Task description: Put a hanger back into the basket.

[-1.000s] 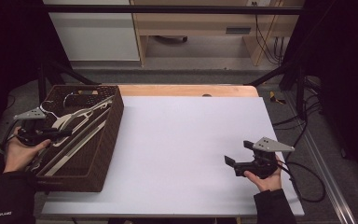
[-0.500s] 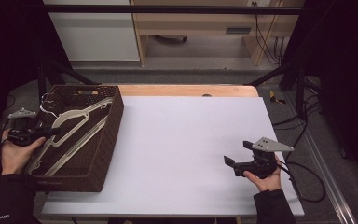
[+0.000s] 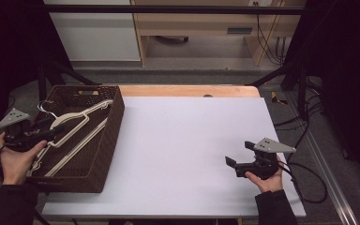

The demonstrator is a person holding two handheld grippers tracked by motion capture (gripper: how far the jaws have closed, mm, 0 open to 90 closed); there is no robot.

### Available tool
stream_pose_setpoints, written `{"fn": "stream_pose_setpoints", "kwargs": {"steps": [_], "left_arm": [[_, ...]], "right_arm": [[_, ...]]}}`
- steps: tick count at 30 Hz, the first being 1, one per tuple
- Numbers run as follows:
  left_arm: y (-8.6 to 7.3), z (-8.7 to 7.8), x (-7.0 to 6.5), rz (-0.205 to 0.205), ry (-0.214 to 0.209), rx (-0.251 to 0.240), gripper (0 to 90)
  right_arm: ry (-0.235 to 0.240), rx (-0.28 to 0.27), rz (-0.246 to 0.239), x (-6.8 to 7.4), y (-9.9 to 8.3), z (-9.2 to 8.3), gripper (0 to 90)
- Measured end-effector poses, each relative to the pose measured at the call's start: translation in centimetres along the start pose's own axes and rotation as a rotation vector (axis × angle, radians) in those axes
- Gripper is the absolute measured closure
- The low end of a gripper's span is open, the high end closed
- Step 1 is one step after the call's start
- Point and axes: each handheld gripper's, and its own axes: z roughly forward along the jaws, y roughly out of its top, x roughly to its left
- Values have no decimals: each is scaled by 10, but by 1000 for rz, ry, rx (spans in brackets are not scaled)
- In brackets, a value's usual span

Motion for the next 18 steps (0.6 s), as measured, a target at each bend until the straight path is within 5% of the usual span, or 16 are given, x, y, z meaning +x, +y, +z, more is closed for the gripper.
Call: {"fn": "stream_pose_setpoints", "kwargs": {"steps": [3, 8, 13, 18], "left_arm": [[5, -1, -26, 38, -58, -37, 250], [7, 1, -52, 42, -128, -76, 130], [2, 7, -89, 57, -223, -104, 89], [-7, 12, -106, 75, -268, -99, 84]], "right_arm": [[3, -1, -3, 0, 0, -1, 38], [2, -18, -6, 0, 0, -2, 34], [-4, -36, -1, -1, 1, -4, 27], [-5, -45, -1, -1, 1, -8, 22]]}}
